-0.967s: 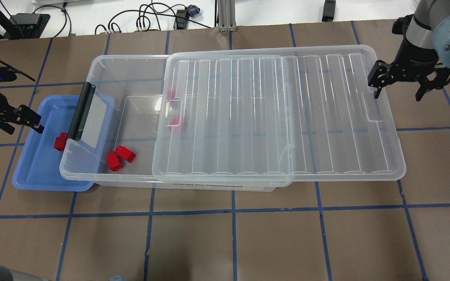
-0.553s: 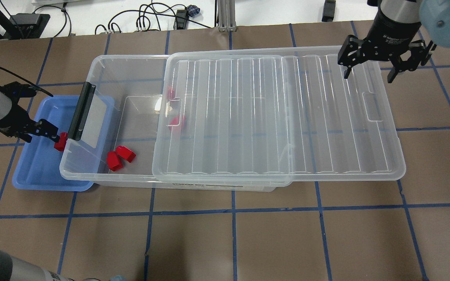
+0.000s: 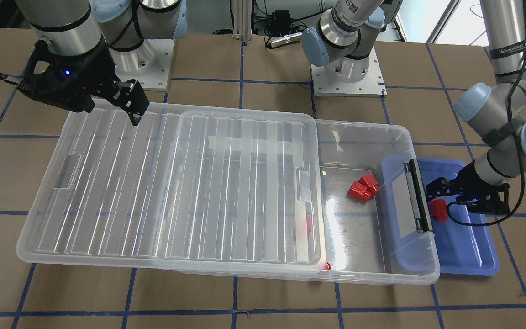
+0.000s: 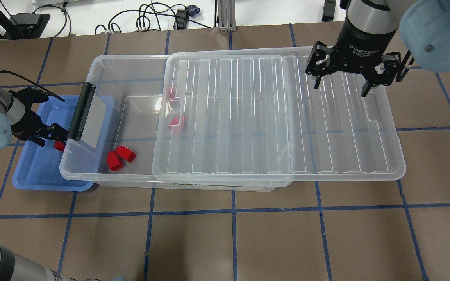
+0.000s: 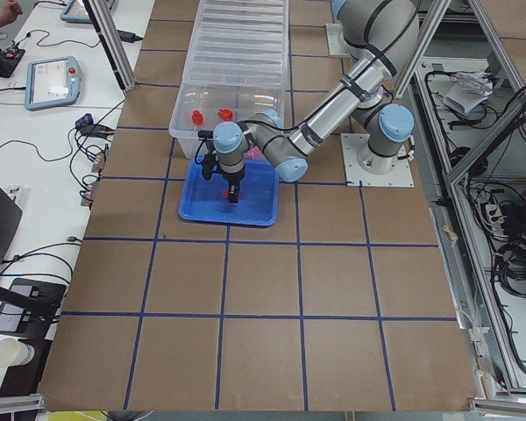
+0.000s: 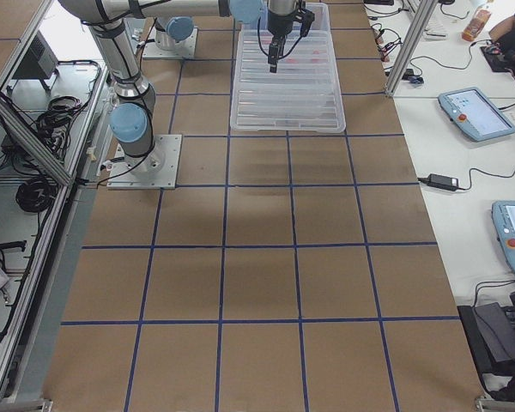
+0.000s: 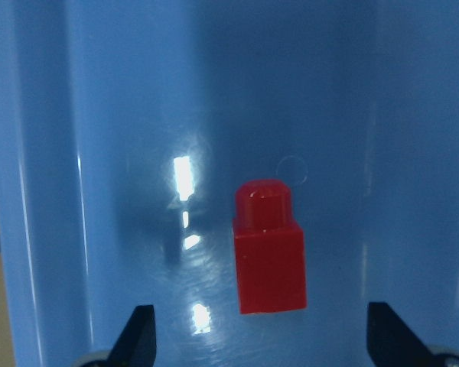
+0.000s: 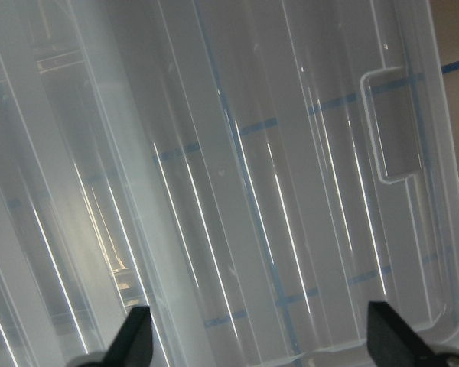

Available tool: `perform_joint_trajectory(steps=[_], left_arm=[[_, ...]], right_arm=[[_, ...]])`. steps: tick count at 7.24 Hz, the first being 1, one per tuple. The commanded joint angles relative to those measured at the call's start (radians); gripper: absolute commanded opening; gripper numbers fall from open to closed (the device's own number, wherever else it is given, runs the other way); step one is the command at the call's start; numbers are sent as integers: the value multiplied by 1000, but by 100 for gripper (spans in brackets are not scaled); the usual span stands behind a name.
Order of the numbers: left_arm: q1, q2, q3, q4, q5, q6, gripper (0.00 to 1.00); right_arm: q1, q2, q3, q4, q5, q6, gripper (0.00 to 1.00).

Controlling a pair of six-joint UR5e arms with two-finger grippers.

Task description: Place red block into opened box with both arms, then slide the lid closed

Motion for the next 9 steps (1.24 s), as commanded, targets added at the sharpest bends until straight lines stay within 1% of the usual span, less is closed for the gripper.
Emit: perform_joint_trajectory(steps=[1, 2, 3, 4, 5, 6, 7, 8, 9], left_arm=[[-1, -27, -1, 40, -4, -3, 93], [-1, -37, -2, 52, -4, -3, 90], [-1, -47, -2, 54, -4, -3, 84], [-2, -39, -1, 54, 4, 3, 61], [-4, -33, -1, 54, 7, 6, 43], [-2, -31, -2, 56, 7, 7, 29], [1, -33, 1, 51, 10, 6, 22], [-14, 8, 20, -7, 16, -9, 19], [-16, 48, 66, -85, 15, -10, 16]], right_arm=[[3, -24, 23, 5, 25, 0, 100], [3, -24, 23, 3, 26, -2, 100], [3, -25, 23, 3, 26, -2, 100], [3, -25, 23, 3, 26, -2, 100], [6, -24, 23, 2, 26, -2, 100], [3, -24, 23, 2, 25, -2, 100], [3, -22, 21, 2, 25, -2, 100], [3, -22, 21, 0, 25, -2, 100], [3, -24, 21, 2, 25, -3, 100]])
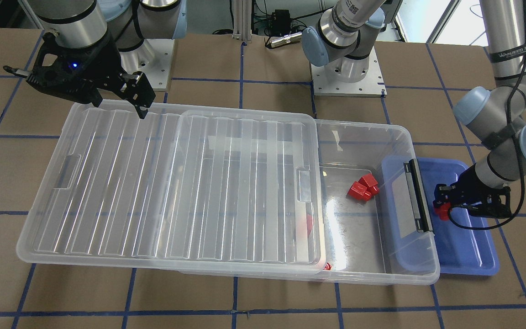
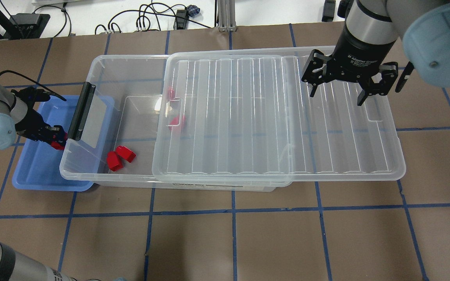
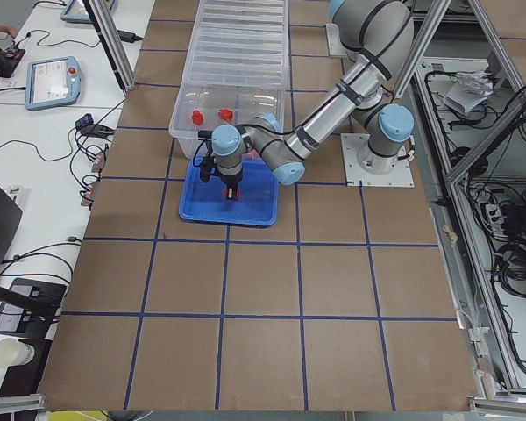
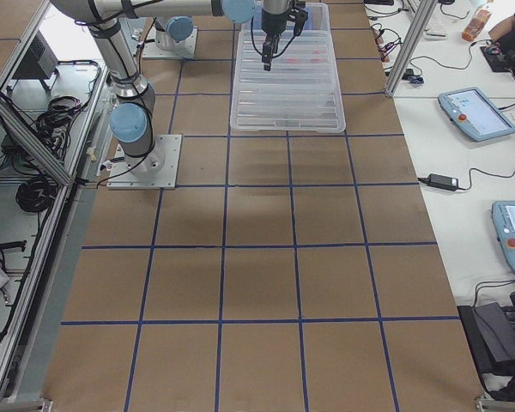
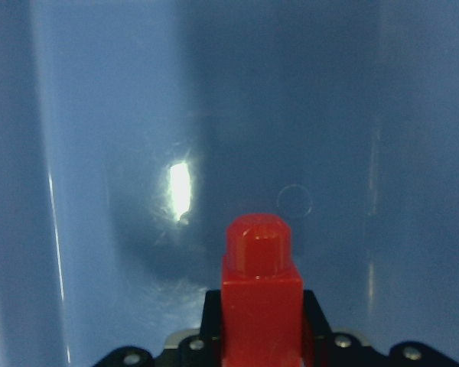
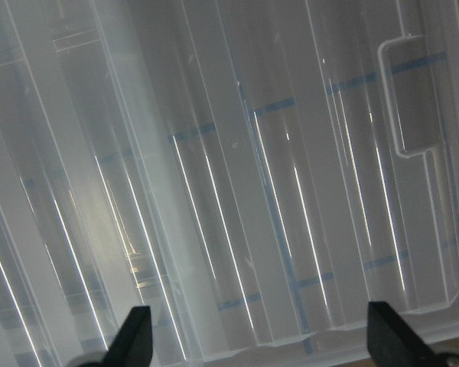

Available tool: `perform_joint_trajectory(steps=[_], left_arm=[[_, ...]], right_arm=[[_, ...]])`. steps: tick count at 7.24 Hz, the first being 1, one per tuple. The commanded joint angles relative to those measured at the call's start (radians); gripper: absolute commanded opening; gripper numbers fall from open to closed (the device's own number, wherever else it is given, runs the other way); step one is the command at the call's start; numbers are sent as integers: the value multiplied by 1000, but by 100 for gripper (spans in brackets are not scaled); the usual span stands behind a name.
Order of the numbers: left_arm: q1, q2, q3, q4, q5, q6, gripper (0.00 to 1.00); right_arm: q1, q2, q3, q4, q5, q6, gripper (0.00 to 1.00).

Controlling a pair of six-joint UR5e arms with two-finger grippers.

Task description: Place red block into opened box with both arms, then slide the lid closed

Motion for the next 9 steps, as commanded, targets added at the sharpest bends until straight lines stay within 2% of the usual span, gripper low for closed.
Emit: perform_joint_trajectory(steps=[1, 2, 3, 4, 5, 6, 8, 9], left_arm=[[-6, 98, 140, -254, 0, -3, 14], [-18, 146, 252, -441, -6, -5, 12], [-62, 183, 326, -569, -9, -16, 12], [-114, 224, 330, -622, -22, -193, 12], [-200, 252, 310, -624, -29, -321, 12], [-282, 275, 279, -615, -25, -356, 12], [-383, 267, 163, -453, -22, -488, 9], [-416, 246, 106, -344, -19, -494, 9]], right_arm=[[0, 1, 0, 1, 0, -1, 100], [-6, 1, 1, 2, 0, -3, 100], [-11, 2, 1, 4, 0, -6, 100], [-15, 7, 1, 2, 0, -39, 100], [-38, 10, 0, 4, 0, -68, 100], [-90, 10, 0, 7, 0, -119, 100], [-251, 10, 21, 5, -15, -263, 100], [-320, 14, 53, -11, -17, -391, 100]])
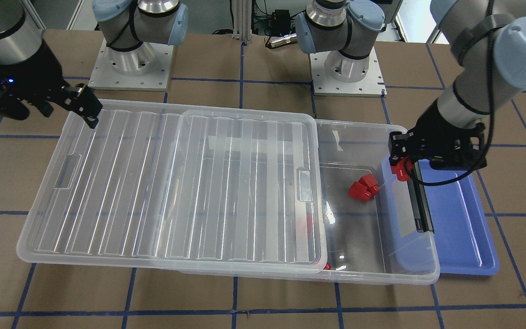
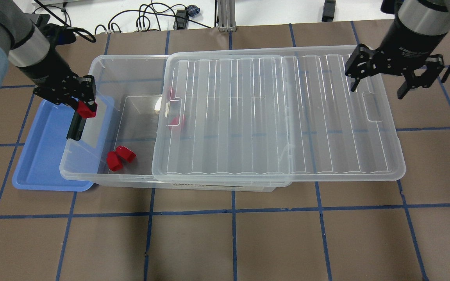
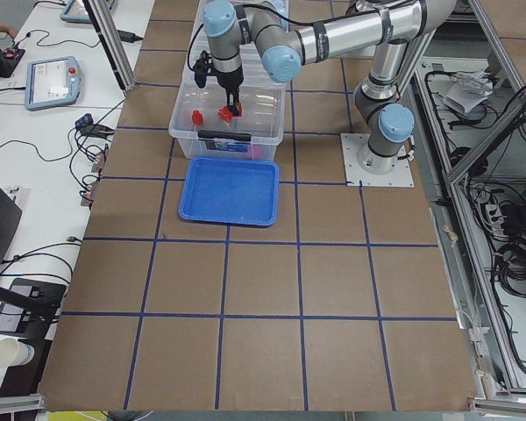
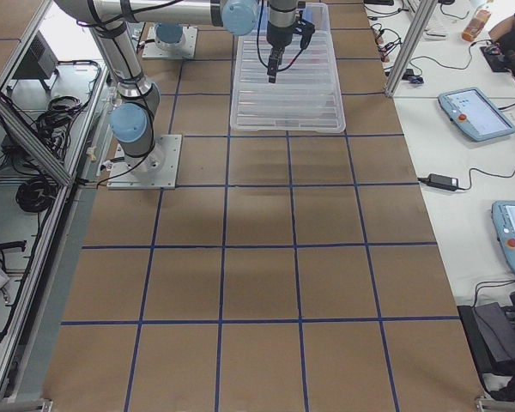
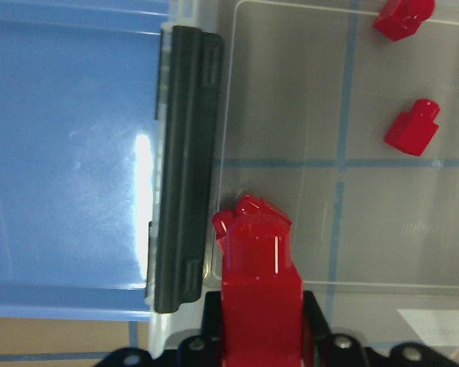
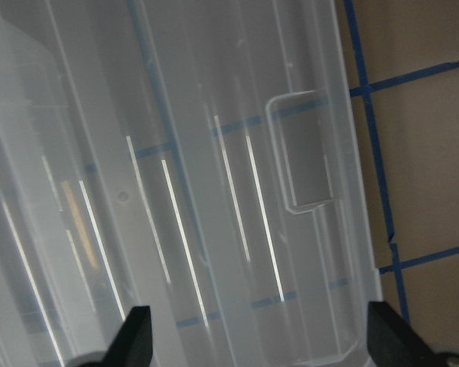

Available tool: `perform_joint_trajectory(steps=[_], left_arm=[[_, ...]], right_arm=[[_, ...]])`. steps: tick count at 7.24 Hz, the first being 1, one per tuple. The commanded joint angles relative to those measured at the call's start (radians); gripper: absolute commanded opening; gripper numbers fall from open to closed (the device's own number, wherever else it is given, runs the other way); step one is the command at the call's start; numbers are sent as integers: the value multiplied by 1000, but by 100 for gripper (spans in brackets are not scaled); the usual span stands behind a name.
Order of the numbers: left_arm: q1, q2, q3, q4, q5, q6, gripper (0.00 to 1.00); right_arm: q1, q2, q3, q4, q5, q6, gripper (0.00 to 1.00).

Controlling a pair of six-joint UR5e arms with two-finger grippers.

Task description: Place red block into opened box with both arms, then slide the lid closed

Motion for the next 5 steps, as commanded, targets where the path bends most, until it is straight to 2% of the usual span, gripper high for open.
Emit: perform_joint_trajectory(steps=[1, 2, 3, 4, 5], left_arm=[[-73, -42, -136, 243, 0, -60, 9], [-79, -59, -183, 373, -4, -47, 9], [-81, -82, -196, 404, -3, -48, 9], [-75, -88, -199, 401, 6, -42, 9], [-66, -105, -201, 390, 13, -39, 9]], right_arm=[[-193, 3, 48, -12, -4, -287, 100], [-275, 23, 48, -10, -4, -337, 100], [-315, 60, 47, -19, -9, -371, 100], [-331, 77, 50, -85, -12, -402, 100], [-329, 92, 74, -109, -45, -408, 92]])
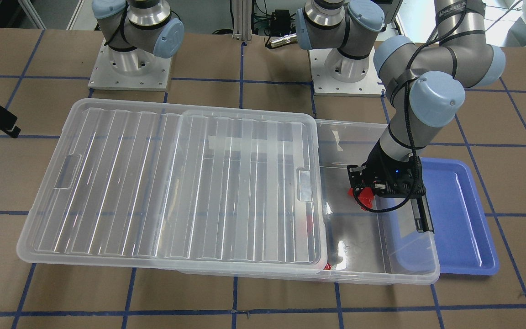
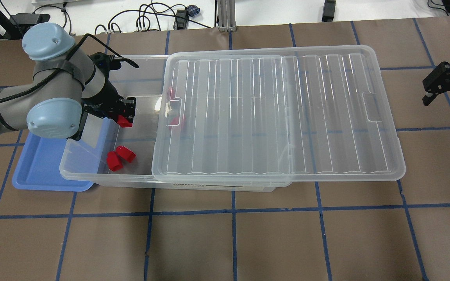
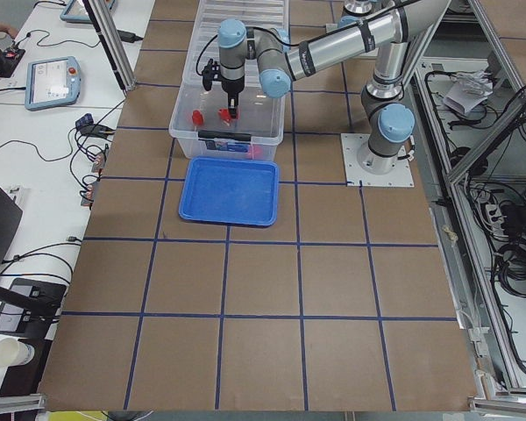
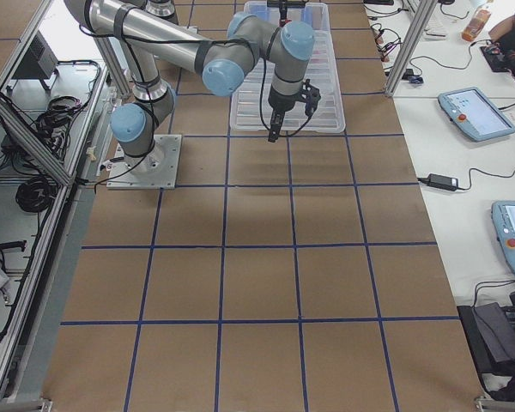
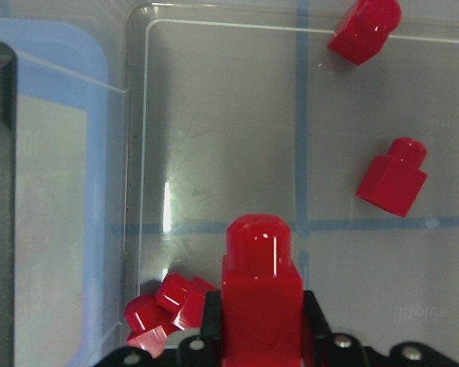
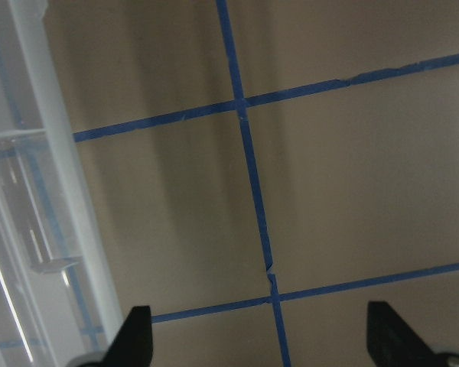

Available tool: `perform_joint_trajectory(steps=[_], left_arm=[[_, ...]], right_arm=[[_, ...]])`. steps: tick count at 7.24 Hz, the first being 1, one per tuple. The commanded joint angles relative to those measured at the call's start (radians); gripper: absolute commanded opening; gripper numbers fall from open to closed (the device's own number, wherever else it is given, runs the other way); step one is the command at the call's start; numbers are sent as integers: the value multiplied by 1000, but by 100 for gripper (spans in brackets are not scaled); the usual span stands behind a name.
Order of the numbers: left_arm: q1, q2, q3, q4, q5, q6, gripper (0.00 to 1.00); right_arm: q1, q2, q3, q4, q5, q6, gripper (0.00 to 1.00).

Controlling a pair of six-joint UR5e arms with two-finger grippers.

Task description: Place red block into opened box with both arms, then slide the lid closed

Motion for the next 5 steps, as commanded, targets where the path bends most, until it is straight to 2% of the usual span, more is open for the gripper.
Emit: perform_joint_trajectory(steps=[1, 2, 4, 5], left_arm=[[17, -35, -7, 1, 11, -5, 9], [22, -51, -20, -2, 11, -17, 9], [16, -69, -53, 7, 6, -45, 9], [10, -74, -41, 17, 33, -27, 9]], right_arm=[[-9, 30, 105, -149, -27, -21, 92], [3, 23, 164, -220, -30, -18, 99], [27, 23, 158, -201, -30, -15, 100], [41, 21, 166, -204, -27, -9, 100]])
